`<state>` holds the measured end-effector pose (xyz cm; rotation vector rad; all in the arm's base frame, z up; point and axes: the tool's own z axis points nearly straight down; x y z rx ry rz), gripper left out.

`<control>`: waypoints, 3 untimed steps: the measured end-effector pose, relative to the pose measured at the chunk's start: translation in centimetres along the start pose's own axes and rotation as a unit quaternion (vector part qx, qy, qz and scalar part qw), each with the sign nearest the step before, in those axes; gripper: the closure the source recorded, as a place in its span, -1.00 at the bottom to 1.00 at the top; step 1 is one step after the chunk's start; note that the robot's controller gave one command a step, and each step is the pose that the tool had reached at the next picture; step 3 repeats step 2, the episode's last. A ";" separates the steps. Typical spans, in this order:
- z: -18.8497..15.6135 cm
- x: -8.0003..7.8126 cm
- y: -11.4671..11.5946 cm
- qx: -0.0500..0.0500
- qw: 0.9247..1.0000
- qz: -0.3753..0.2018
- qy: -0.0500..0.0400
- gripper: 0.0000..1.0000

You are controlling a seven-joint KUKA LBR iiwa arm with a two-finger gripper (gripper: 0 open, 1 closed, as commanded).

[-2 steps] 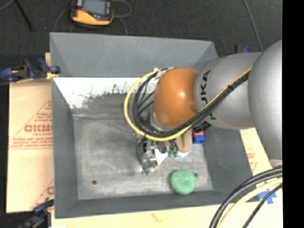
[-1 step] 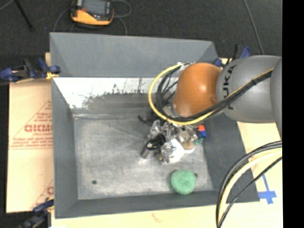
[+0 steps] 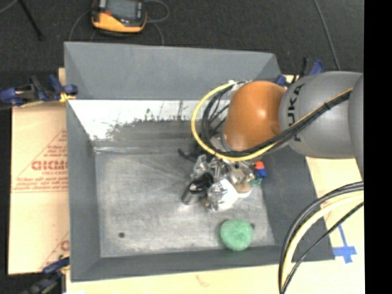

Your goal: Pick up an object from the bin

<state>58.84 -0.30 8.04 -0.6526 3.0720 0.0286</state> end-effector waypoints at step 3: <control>-16.1 -1.0 -0.3 0.010 0.999 -0.031 -0.001 1.00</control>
Offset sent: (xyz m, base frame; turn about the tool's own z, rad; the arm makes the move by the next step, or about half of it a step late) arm 0.0094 -0.0011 0.1590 -0.0617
